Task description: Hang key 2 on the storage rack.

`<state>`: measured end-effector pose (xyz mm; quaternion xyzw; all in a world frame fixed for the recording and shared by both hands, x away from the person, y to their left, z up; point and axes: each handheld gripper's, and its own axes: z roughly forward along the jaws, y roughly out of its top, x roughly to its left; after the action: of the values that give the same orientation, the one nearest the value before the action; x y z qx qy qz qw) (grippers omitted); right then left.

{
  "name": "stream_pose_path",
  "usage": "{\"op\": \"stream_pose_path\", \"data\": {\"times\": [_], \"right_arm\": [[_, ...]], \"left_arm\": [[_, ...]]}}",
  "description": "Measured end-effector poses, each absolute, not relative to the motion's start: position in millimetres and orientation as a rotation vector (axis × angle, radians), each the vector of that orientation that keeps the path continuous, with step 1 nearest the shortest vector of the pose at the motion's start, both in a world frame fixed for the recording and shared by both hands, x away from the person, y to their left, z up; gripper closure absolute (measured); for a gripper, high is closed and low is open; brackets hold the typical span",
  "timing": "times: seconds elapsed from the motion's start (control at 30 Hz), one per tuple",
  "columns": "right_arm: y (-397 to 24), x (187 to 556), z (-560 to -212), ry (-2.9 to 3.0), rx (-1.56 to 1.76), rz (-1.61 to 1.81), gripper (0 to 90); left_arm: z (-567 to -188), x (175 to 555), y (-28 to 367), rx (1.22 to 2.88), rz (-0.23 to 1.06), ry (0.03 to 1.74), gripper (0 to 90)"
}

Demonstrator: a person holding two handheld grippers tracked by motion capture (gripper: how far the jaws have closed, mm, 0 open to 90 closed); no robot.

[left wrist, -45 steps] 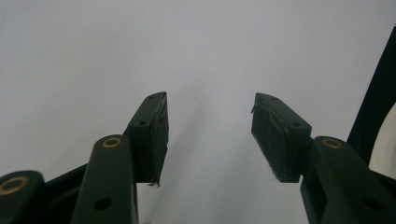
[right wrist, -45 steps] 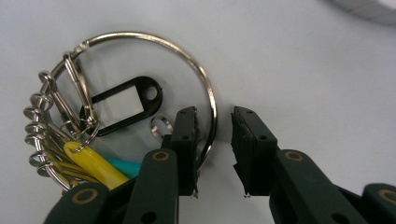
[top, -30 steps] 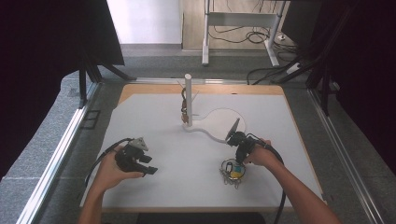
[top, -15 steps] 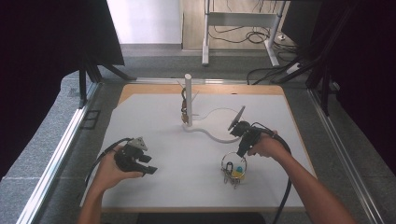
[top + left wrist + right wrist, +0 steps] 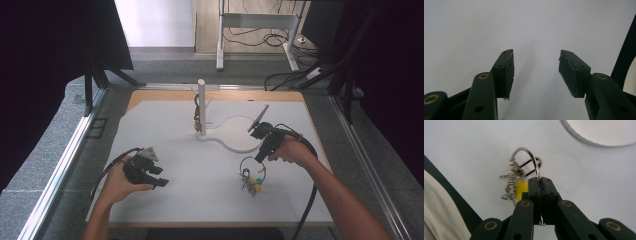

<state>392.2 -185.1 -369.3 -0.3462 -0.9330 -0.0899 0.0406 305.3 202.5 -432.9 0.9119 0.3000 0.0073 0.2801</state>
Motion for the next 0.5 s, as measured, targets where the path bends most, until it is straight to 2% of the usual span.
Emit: {"op": "stream_pose_path", "data": {"times": [0.5], "right_arm": [[-188.2,401.0,-340.1,-2.867,-1.07,-0.32,88.3]], "left_arm": [[-433.9,306.1,202.6,2.444,0.014,0.802,46.5]]}}
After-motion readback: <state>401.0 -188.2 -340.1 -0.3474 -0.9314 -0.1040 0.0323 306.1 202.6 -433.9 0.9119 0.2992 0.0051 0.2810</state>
